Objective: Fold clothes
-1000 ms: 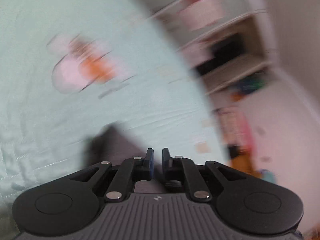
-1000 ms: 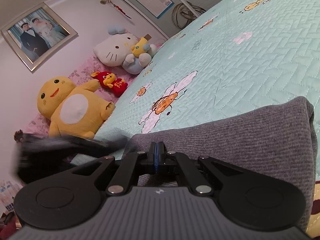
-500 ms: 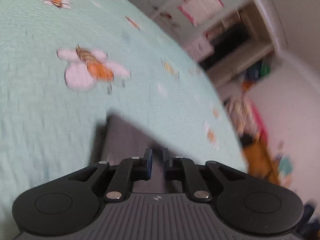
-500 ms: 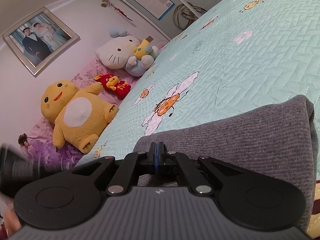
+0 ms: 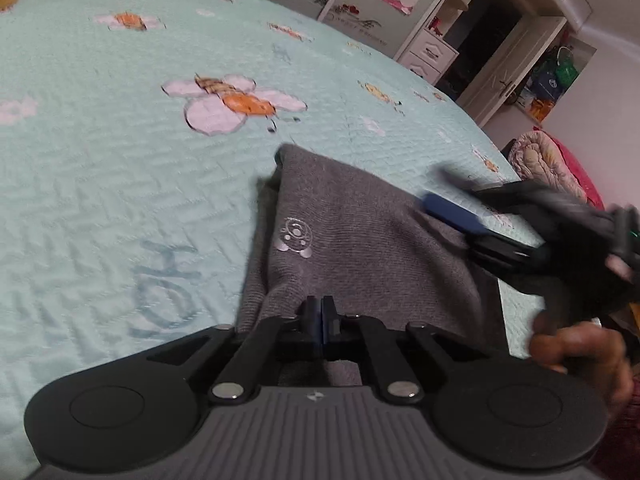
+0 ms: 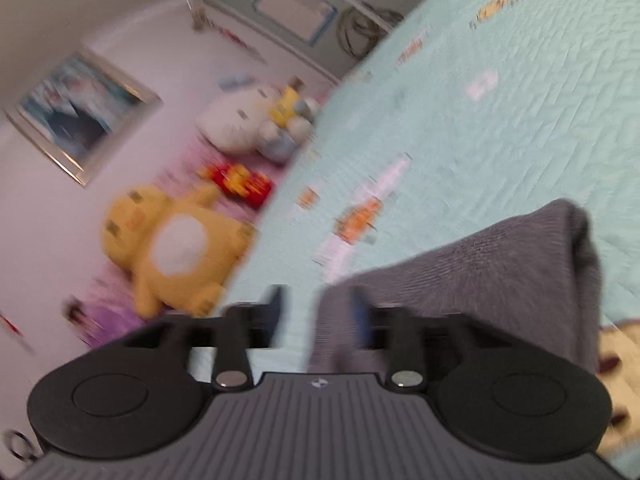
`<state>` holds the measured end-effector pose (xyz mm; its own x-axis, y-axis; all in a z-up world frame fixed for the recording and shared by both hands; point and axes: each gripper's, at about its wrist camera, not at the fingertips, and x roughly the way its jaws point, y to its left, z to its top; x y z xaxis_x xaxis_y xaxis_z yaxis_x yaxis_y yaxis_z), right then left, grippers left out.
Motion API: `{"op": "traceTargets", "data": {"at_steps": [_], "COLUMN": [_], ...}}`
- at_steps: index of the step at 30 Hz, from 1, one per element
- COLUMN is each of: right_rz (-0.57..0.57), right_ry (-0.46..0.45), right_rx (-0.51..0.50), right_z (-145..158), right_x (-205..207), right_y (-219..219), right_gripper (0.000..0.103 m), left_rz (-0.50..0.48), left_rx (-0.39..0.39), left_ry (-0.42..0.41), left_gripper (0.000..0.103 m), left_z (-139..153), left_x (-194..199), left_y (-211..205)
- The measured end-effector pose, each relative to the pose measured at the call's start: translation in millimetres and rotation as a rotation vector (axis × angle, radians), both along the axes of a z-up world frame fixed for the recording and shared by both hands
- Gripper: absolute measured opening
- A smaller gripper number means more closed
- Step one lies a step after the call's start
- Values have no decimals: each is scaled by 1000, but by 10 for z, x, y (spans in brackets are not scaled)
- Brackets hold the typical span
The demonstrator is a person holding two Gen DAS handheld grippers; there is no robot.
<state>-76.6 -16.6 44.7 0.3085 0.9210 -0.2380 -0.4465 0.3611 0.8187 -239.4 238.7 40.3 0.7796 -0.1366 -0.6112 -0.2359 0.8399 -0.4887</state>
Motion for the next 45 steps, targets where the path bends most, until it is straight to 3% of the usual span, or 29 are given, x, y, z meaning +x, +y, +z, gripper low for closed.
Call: {"op": "traceTargets", "data": {"at_steps": [3,5,9,15,22,25,27,29,31,36,38,41,45], "right_rz": [-19,-47,-146,-237,-225,-204,-195,-188,-188,-209,-222,-244,-250], "right_ry": [-6,-5,34,99,103,72,53,49,61,138,148,144,142], "right_rx": [16,-9,-51,-5,-69,-134,-174,-187,-172,-38,-47,-105,-73], "right_z": [132,107,-82,-230,-260,-232,-216,-226,-252,-318,-385,-539,-537], "right_x": [-210,-386,-597,-480,-114,-35,-11,-13,-11,-6,12,37,-14], "right_y": [-378,-656,-998,-1008,-693,-523,-424,-385,-392,-489,-497,-513,-586], "right_gripper": [55,55,55,55,55,45,25,17,16,11,11,22,28], "left_rz": [39,70,119,120,103,57,45,33,22,13,9,18,31], "left_rx": [-21,-46,-129,-225,-289,-251,-239,-250,-223,-70,-31,5,54], "left_ry": [-40,-54,-40,-36,-34,-47,-34,-10,10,-25,-13,-3,10], "left_gripper": [34,42,43,43,42,42,42,36,18,10,10,14,30], "left_z": [93,118,43,-23,-78,-22,-46,-101,-125,158,174,138,91], "left_x": [-175,-257,-190,114,445,564,640,718,768,760,784,746,695], "left_y": [48,106,277,424,542,502,502,520,523,481,468,438,399]}}
